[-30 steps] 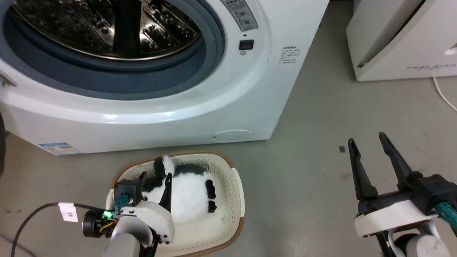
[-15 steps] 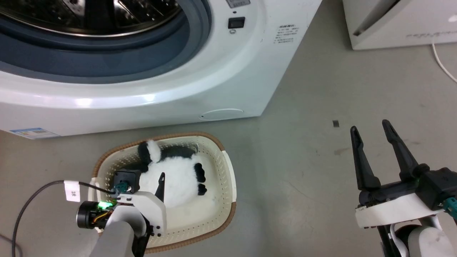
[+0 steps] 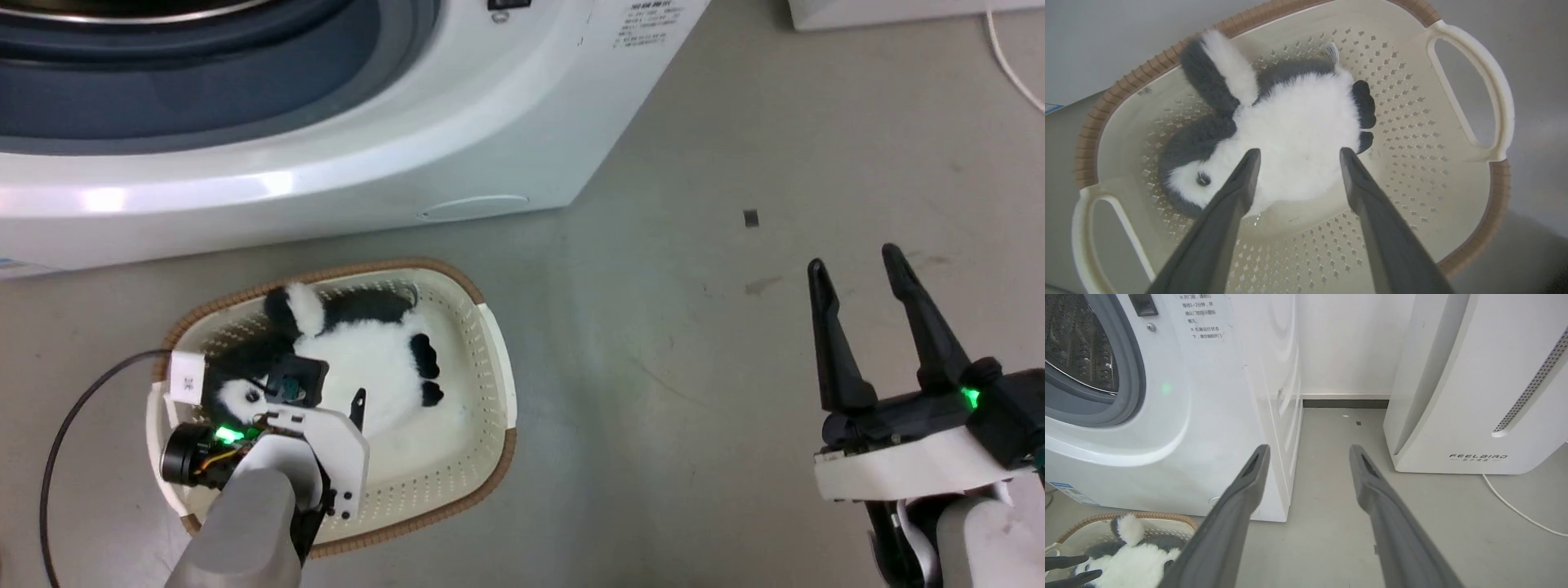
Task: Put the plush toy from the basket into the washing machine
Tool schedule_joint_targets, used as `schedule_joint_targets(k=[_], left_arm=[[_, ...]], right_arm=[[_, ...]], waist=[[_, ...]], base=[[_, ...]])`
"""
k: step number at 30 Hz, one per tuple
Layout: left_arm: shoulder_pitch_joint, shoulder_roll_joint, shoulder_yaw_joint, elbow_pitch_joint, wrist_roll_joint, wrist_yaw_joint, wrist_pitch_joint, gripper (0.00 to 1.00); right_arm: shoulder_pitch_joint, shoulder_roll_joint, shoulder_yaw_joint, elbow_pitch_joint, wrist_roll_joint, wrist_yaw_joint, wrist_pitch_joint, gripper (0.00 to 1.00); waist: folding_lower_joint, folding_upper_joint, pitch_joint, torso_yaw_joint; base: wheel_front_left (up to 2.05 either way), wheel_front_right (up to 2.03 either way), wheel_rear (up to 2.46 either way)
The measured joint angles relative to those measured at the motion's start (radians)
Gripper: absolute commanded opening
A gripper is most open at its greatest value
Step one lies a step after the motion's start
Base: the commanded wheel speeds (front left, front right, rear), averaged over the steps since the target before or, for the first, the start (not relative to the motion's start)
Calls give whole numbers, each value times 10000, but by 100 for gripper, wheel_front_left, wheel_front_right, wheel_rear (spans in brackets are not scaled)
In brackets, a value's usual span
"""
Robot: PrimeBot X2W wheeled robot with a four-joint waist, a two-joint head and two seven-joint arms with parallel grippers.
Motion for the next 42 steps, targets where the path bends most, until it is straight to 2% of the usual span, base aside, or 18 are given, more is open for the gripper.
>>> schedule_joint_targets(k=[10, 22, 29, 34, 35, 36, 42], left_arm=[[-1108, 295, -502, 1028, 2, 19, 82, 100], [-2220, 639, -1101, 2242, 0, 334, 159, 100], [-2968, 761, -1356, 2917, -61, 548, -295, 100], [-3201, 759, -1484, 3198, -180, 545, -577, 100], [-3200, 746, -1490, 3218, -228, 531, -585, 46], [-3194, 727, -1490, 3229, -267, 472, -585, 0], [-2970, 606, -1482, 3281, -527, 276, -832, 0]], right_arm=[[-275, 0, 67, -109, 259, 0, -194, 100], [-506, 0, 63, -274, 449, 0, -428, 100], [-711, 0, 58, -353, 573, 0, -556, 100], [-735, 0, 59, -359, 625, 0, -639, 100], [-736, 0, 59, -359, 625, 0, -639, 100], [-736, 0, 63, -349, 625, 0, -639, 100], [-737, 0, 90, -182, 642, 0, -642, 100]], waist=[[0, 0, 997, -299], [0, -1, 2103, -653], [0, 0, 2743, -779], [0, -1, 3000, -845], [-1, 0, 2981, -841], [-1, -1, 2958, -834], [-1, -1, 2618, -812]], base=[[0, 0, 0], [0, 0, 0], [0, 0, 0], [0, 0, 0], [0, 0, 0], [0, 0, 0], [0, 0, 0]])
